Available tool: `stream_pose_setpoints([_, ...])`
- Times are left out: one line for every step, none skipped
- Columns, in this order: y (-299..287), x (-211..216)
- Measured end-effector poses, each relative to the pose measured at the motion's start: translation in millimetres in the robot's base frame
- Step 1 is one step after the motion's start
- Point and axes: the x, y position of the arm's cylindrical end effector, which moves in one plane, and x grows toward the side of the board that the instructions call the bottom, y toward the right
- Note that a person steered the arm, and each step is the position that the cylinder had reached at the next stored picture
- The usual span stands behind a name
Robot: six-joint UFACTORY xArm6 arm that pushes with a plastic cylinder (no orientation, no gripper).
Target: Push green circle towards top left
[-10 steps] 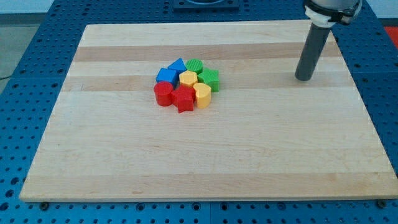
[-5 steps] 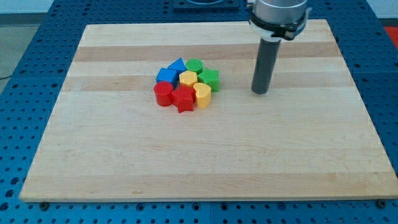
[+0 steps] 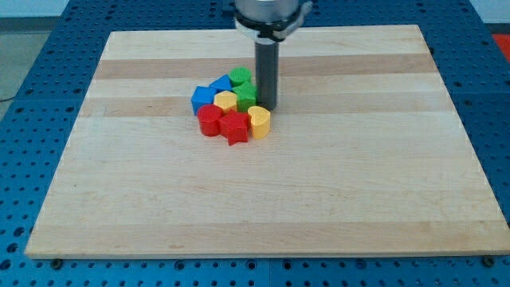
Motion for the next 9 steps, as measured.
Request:
stream_pose_setpoints([-16,-23])
stream_pose_setpoints([-31,-52])
stream_pose_setpoints([-44,-62])
stream_pose_setpoints([-39,-63])
stream_pose_setpoints([-44,-80])
stream_pose_setpoints([-71,-100])
stream_pose_setpoints([-84,-116])
stream_pose_setpoints([-84,-116])
stream_pose_setpoints([-60,-112])
